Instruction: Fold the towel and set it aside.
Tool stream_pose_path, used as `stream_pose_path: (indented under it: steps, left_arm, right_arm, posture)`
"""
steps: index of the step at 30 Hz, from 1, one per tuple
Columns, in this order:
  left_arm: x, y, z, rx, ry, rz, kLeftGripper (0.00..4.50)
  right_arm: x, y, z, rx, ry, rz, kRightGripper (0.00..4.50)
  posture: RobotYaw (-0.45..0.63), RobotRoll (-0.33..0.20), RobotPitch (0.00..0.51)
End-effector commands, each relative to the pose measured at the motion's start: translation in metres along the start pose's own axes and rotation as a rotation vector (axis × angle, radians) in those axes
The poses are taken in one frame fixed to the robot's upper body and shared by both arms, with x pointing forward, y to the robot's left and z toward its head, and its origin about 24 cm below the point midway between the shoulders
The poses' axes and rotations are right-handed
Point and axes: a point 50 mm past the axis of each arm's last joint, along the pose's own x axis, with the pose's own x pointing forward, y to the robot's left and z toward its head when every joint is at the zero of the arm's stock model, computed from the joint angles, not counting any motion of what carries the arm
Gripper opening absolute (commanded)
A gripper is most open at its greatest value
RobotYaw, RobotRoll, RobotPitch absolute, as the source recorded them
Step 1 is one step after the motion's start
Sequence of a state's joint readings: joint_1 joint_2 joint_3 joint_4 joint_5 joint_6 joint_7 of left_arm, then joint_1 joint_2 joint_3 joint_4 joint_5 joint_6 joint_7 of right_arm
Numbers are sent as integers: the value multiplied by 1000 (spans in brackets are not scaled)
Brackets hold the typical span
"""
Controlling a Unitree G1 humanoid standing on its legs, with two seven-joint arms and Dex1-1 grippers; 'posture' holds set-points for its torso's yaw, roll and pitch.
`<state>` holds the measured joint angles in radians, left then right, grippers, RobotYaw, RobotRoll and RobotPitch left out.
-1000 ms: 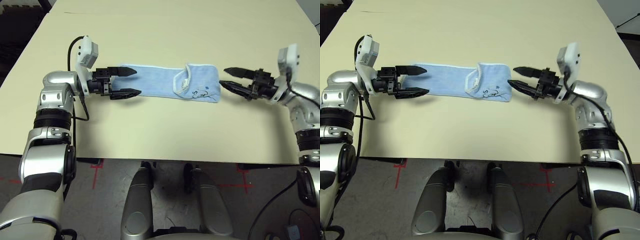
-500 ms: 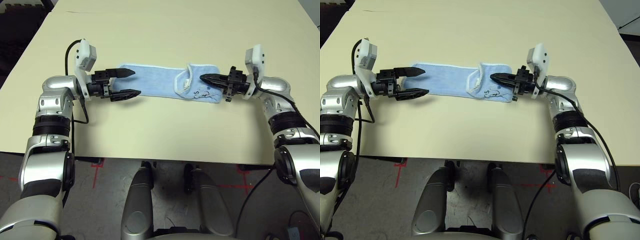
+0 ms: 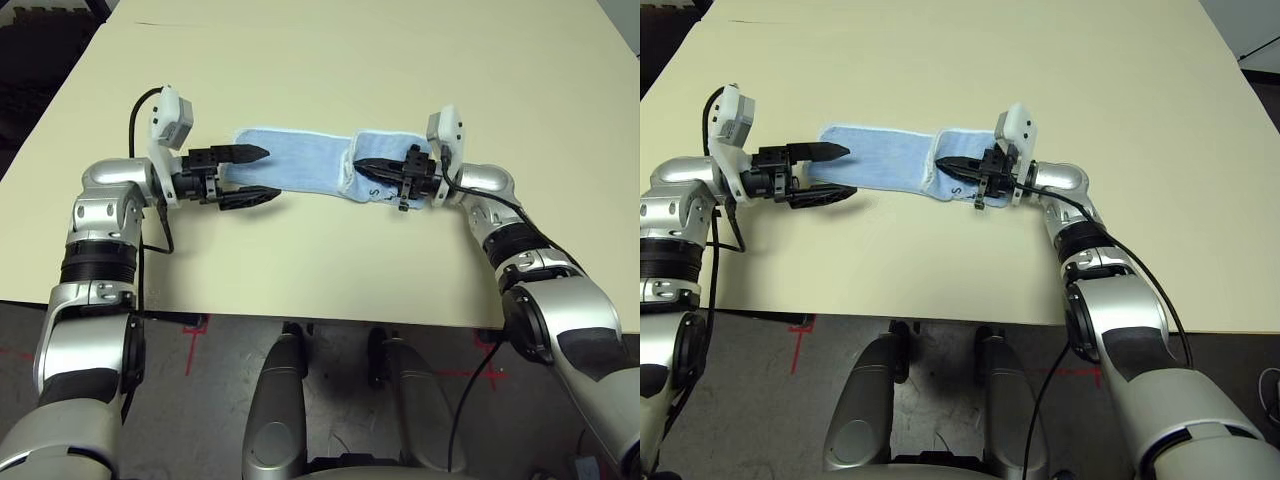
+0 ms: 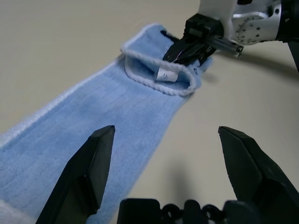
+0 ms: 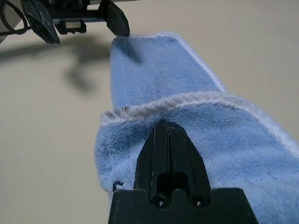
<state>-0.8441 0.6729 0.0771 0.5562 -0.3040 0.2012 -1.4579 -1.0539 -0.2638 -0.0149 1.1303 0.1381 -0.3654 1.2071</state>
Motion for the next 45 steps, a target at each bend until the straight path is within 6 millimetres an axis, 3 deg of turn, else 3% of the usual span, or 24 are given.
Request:
stream_pose_path:
  steps: [1,9,21,27,36,40,45]
  left_arm:
    - [-3,-3,0,-4,-3,-4,4500]
    - [-1,-3,-2,-8,-3,-10,4500]
    - [7,-1,0,13,-35,-10,4500]
    - [12,0,-1,74,-45,-20,4500]
    - [18,2,-3,126,-22,-101,4500]
    - [18,1,-3,149,-13,-136,4500]
    - [16,1,1,160,-23,-143,4500]
  right_arm:
    - [-16,9,-32,102,136,-10,28]
    - [-50,1,-28,127,171,28,28]
    - [-55,-25,29,64,-89,-34,28]
    - [-55,-33,43,43,-126,-62,28]
    - [-27,-34,37,34,-86,-134,28]
    - [-14,-28,21,49,2,-139,28]
    - [-21,-20,-4,107,98,-157,28]
  posture:
    - [175,0,301]
    - [140,0,295]
    - [127,0,287]
    - [128,0,286]
    - [124,0,288]
    - [145,0,291]
    - [174,0,295]
